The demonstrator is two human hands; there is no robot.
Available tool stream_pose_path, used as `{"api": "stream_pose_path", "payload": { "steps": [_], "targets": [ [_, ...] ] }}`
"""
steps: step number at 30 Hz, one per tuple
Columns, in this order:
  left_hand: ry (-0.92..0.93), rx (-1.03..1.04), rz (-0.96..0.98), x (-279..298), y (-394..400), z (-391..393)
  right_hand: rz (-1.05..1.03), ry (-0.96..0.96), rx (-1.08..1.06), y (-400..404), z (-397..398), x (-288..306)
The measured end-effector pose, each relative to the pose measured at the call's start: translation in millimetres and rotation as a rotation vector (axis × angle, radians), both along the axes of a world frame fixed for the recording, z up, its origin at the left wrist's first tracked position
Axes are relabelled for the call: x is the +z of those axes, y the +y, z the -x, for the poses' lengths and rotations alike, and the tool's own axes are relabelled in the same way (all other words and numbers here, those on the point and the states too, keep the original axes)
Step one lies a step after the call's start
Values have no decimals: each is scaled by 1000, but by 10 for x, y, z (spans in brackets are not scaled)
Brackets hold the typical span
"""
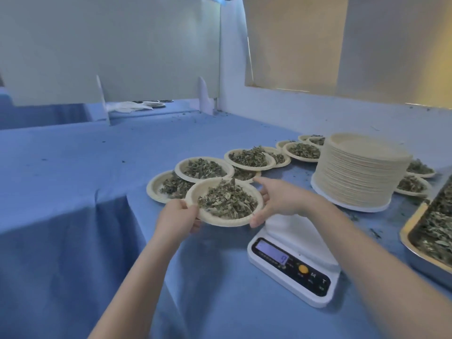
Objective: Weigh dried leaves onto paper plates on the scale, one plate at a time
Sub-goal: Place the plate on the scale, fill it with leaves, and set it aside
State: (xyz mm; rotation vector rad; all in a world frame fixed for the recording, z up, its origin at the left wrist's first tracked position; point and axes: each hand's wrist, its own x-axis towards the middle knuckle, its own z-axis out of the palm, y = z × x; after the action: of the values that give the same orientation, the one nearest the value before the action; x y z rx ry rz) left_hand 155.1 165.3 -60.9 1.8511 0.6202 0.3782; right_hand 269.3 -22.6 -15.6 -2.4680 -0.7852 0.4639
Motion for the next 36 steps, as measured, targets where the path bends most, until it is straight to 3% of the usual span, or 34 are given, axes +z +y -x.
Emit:
{"api": "stream_pose_path", "payload": {
  "steps": [5,9,24,31,36],
  "targets": [
    [98,-64,-85,-145,-7,52,167,-59,60,97,-62,-49],
    [120,-66,-84,-185,-27,50,151,-20,65,36,-84,-10],
    [145,-109,-40,-214,-222,92,390,-37,97,-196,9,65],
    [139,6,-144,-197,-241,-23,301,-14,88,-121,-54,37],
    [235,-44,-262,-177,-226,-93,226,2,77,-85,-93,-43]
  ]
}}
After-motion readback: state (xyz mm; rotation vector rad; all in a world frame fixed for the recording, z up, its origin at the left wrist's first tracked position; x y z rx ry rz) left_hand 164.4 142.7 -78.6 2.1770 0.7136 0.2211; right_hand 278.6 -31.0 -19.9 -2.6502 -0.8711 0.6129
